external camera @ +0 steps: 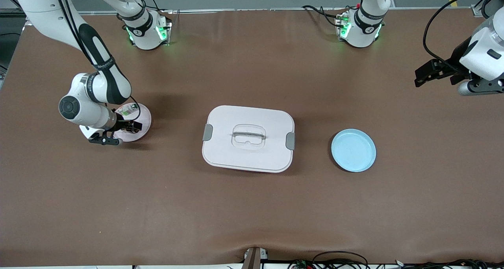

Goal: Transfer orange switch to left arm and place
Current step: 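Close the right gripper on the orange switch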

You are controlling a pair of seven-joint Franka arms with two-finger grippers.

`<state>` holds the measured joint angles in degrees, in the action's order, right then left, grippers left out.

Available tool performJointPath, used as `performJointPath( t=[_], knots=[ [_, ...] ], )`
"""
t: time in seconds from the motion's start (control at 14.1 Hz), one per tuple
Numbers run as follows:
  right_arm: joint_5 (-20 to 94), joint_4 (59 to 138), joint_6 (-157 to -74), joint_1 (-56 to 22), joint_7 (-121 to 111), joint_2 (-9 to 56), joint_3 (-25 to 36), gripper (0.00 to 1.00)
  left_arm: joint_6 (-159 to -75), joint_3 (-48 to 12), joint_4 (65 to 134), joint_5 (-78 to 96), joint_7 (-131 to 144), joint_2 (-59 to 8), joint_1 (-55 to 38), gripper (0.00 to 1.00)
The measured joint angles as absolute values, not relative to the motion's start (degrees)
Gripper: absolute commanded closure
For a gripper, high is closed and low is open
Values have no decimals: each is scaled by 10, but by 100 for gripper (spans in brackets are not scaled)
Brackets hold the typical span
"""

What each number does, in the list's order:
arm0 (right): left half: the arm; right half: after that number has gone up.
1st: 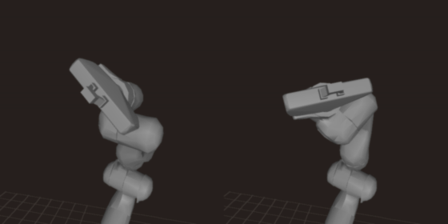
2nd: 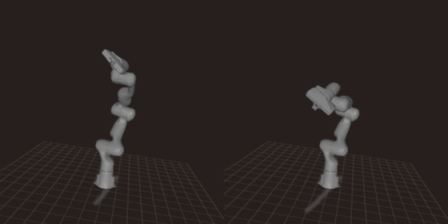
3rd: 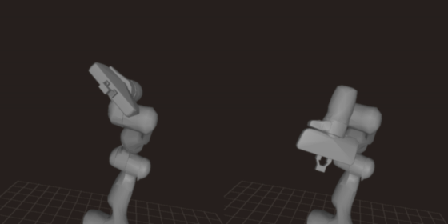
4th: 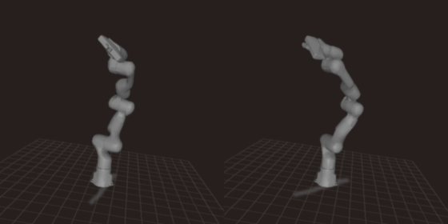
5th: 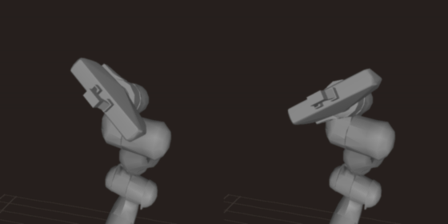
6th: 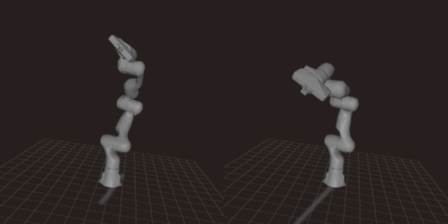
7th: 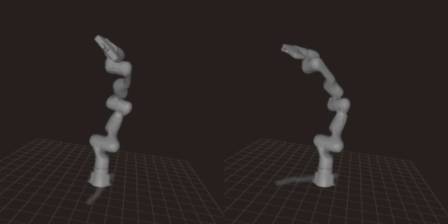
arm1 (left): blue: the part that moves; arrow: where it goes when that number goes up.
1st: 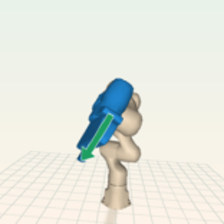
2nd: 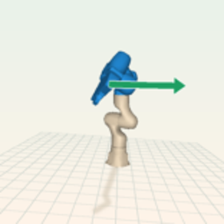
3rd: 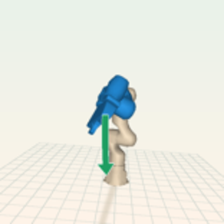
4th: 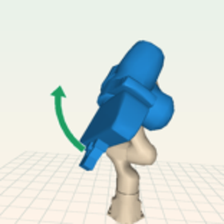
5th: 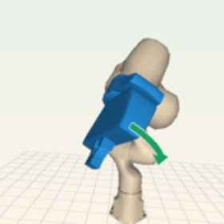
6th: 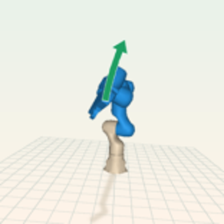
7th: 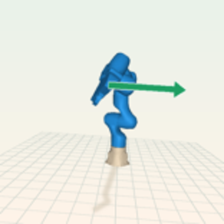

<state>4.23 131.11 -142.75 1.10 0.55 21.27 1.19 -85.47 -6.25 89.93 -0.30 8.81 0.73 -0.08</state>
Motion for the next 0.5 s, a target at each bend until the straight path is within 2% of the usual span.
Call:
performJointPath(
  t=[0.21,0.28,0.35,0.5],
  knots=[
    [42,1312,-1430,11,6,213,12,48,-855,-63,899,-3,88,7,-1,0],
    [42,1312,-1430,11,6,213,12,60,-855,-63,899,-3,88,7,-1,0],
    [42,1312,-1431,11,6,213,12,70,-855,-63,899,-3,88,7,-1,0],
    [42,1312,-1431,11,6,213,11,81,-855,-63,899,-3,88,7,-1,0]
  ],
)
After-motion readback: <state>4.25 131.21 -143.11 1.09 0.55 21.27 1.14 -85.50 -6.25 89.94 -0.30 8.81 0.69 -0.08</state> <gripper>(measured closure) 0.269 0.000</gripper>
